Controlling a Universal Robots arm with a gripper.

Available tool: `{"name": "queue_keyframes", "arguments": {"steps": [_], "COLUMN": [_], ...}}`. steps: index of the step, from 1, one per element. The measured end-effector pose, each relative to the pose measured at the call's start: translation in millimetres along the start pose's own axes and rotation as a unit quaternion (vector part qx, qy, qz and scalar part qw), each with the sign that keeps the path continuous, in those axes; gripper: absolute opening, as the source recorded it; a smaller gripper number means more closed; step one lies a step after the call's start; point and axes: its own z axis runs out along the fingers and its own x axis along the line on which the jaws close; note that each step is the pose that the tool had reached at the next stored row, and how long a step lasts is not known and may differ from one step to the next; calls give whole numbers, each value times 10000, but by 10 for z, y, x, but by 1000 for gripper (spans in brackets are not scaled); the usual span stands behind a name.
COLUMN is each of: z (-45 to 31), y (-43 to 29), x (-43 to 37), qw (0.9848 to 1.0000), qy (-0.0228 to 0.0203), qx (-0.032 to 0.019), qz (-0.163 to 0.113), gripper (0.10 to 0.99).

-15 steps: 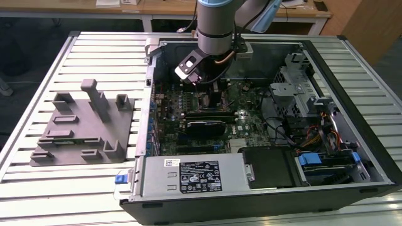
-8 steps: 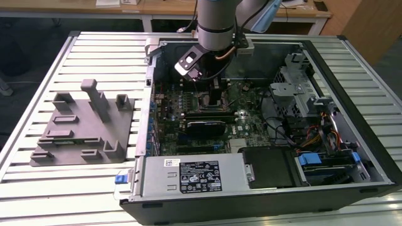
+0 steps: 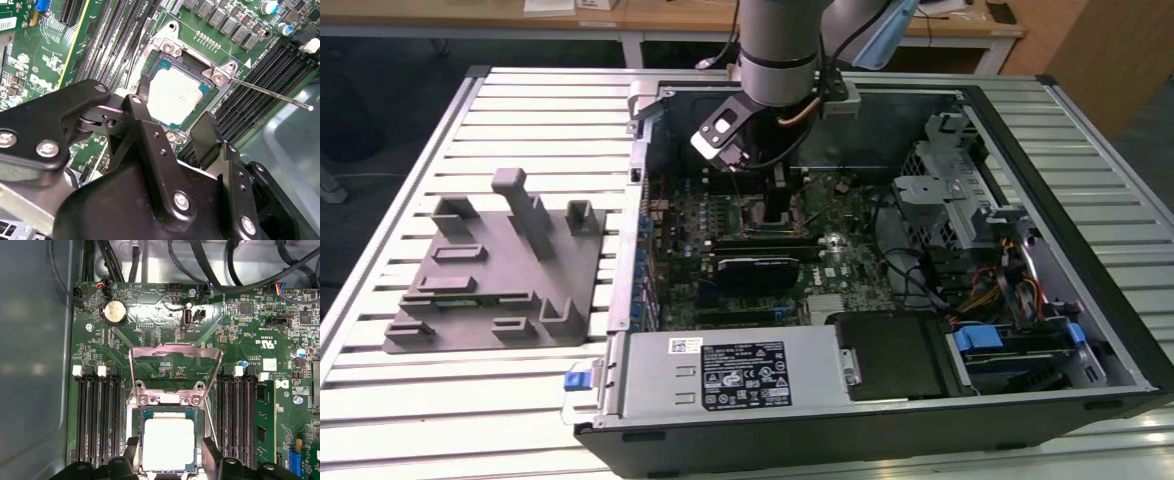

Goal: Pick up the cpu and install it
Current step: 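Place the cpu into insertion slot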

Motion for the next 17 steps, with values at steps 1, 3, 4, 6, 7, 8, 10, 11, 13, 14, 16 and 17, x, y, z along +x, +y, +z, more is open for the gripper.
{"name": "queue_keyframes", "arguments": {"steps": [1,3,4,6,7,8,10,11,13,14,16,17], "z": [0,0,0,-1,-1,0,-1,-1,-1,-1,-1,-1], "y": [0,0,0,0,0,0,0,0,0,0,0,0], "x": [0,0,0,0,0,0,0,0,0,0,0,0], "qw": [10000,10000,10000,10000,10000,10000,10000,10000,10000,10000,10000,10000], "qy": [0,0,0,0,0,0,0,0,0,0,0,0], "qx": [0,0,0,0,0,0,0,0,0,0,0,0], "qz": [0,0,0,0,0,0,0,0,0,0,0,0], "gripper": [592,533,471,412,357,298,235,176,122,106,106,106]}}
